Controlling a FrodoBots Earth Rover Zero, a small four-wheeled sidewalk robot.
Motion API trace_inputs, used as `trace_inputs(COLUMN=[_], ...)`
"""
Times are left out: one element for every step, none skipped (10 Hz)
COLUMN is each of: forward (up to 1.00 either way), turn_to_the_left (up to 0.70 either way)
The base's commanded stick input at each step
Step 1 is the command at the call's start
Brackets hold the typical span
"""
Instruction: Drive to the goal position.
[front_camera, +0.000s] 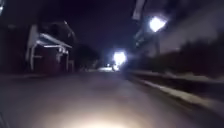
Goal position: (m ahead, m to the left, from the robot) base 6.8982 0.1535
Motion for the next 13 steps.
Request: trace_inputs(forward=[0.7,0.7,0.7,0.7,0.7,0.7,0.7,0.7,0.7,0.7,0.7,0.7,0.7], turn_to_the_left=[0.0,0.0,0.0,0.0,0.0,0.0,0.0,0.0,0.0,0.0,0.0,0.0,0.0])
